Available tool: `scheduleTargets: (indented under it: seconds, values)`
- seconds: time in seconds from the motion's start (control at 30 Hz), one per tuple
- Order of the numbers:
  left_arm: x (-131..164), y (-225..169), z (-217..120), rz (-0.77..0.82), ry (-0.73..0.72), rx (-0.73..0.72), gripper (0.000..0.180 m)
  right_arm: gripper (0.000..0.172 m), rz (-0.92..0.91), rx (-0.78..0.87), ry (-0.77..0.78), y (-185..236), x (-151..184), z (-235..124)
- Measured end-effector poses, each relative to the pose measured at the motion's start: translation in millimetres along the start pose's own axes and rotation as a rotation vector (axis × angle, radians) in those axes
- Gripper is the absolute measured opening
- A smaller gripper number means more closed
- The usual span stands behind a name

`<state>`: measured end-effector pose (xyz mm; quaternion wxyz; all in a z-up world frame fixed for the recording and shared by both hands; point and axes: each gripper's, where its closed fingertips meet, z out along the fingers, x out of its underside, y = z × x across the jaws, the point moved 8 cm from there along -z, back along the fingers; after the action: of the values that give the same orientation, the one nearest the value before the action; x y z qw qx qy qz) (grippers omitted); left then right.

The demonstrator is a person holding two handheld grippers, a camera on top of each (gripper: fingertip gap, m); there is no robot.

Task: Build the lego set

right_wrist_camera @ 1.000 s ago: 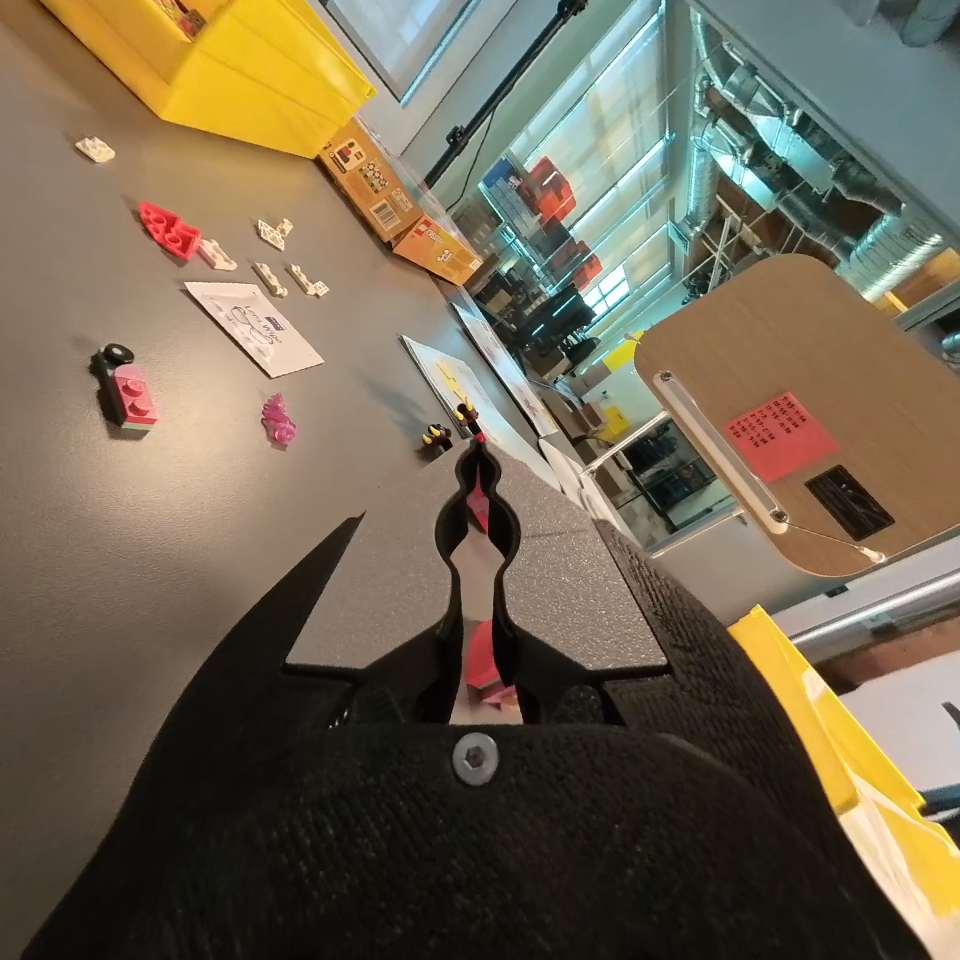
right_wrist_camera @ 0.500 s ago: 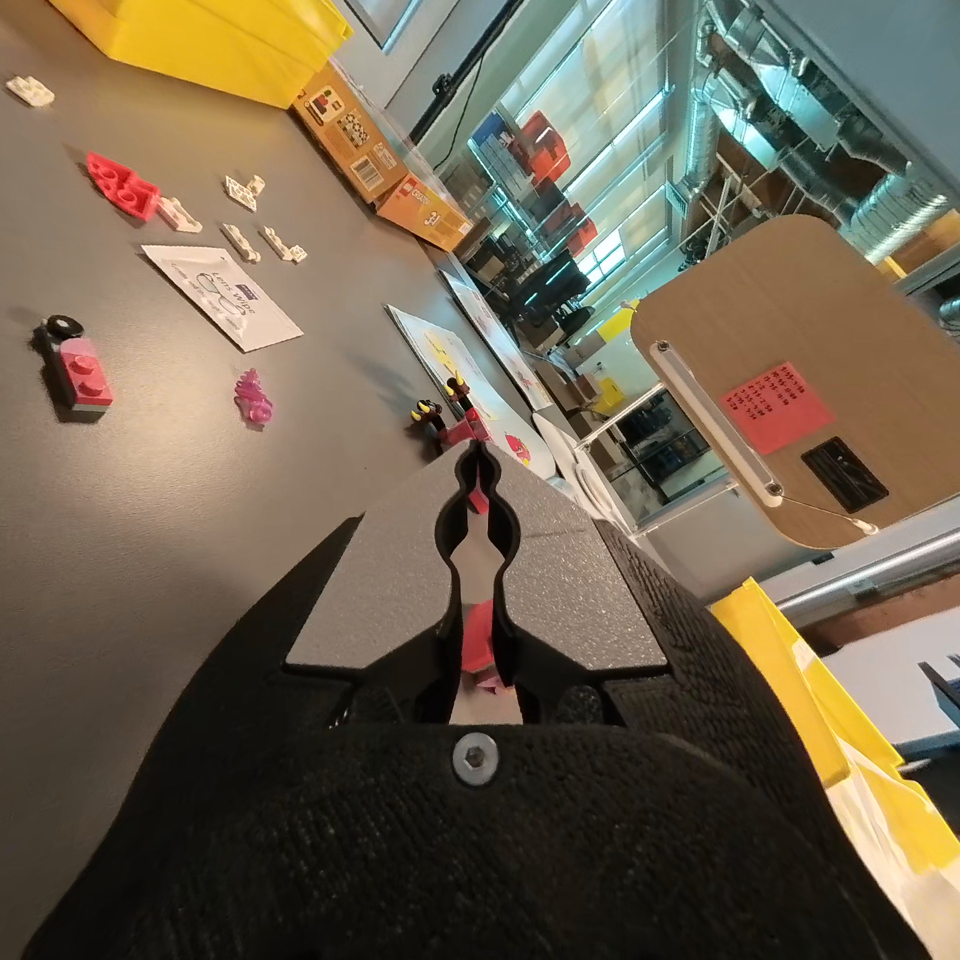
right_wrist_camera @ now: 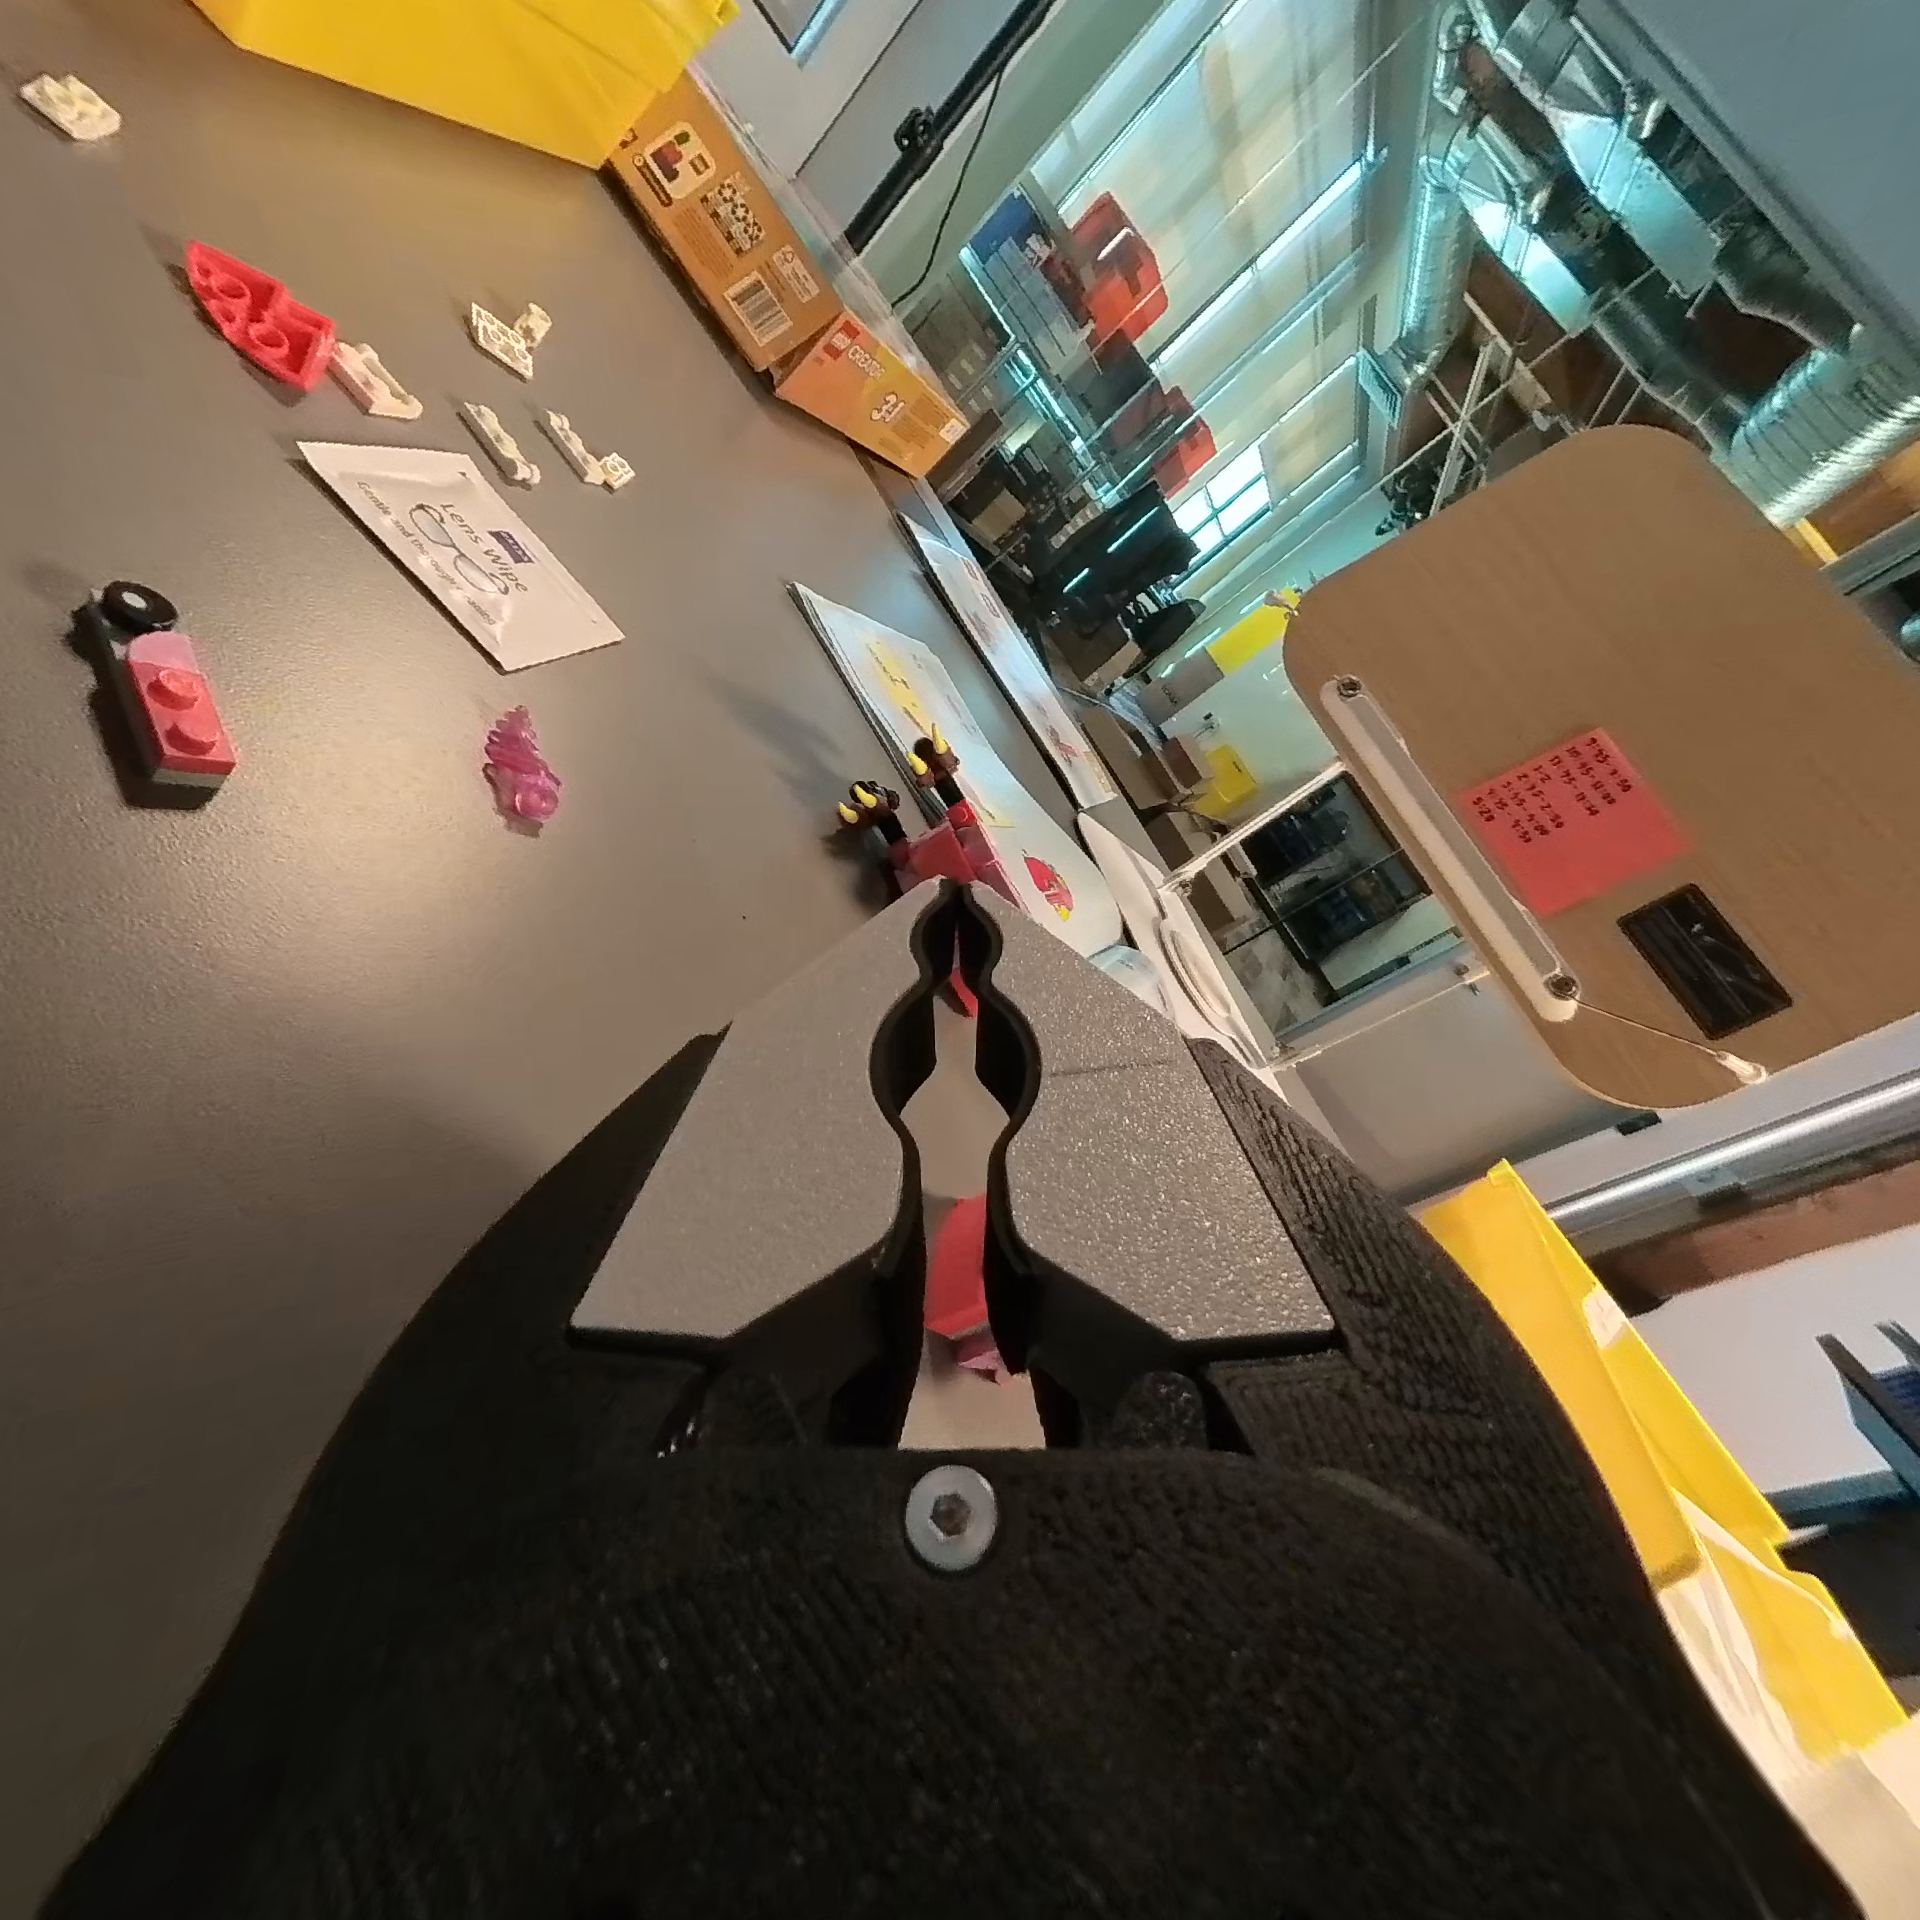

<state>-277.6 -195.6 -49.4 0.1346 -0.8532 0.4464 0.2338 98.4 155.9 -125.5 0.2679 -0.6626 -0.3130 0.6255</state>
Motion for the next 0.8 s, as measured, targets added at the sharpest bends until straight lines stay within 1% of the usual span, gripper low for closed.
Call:
scheduleTargets:
  seconds: [0.1, 0.2, 0.27, 0.37, 0.4, 0.5, 0.63, 0.8]
  values:
    - [-16, 10, 22, -0.074, 0.038, 0.072, 0.032, 0.000, -0.014, -0.010, 0.004, 1, 0, 1]
    - [-22, 18, 48, -0.132, 0.132, 0.110, 0.033, 0.000, -0.023, -0.013, 0.008, 2, 1, 2]
    - [-24, 20, 62, -0.138, 0.163, 0.124, 0.030, 0.000, -0.024, -0.012, 0.011, 2, 1, 2]
    - [-28, 21, 73, -0.093, 0.160, 0.098, 0.024, 0.000, -0.026, -0.012, 0.013, 2, 1, 3]
    - [-28, 19, 74, -0.091, 0.174, 0.115, 0.023, 0.000, -0.027, -0.012, 0.013, 2, 1, 3]
    - [-23, 8, 73, -0.128, 0.207, 0.230, 0.022, 0.000, -0.030, -0.013, 0.014, 2, 1, 3]
    - [-19, 6, 59, -0.106, 0.111, 0.224, 0.034, 0.000, -0.036, -0.015, 0.016, 3, 1, 3]
    - [-3, -10, 45, -0.050, 0.168, 0.312, 0.036, 0.000, -0.044, -0.019, 0.020, 4, 2, 4]
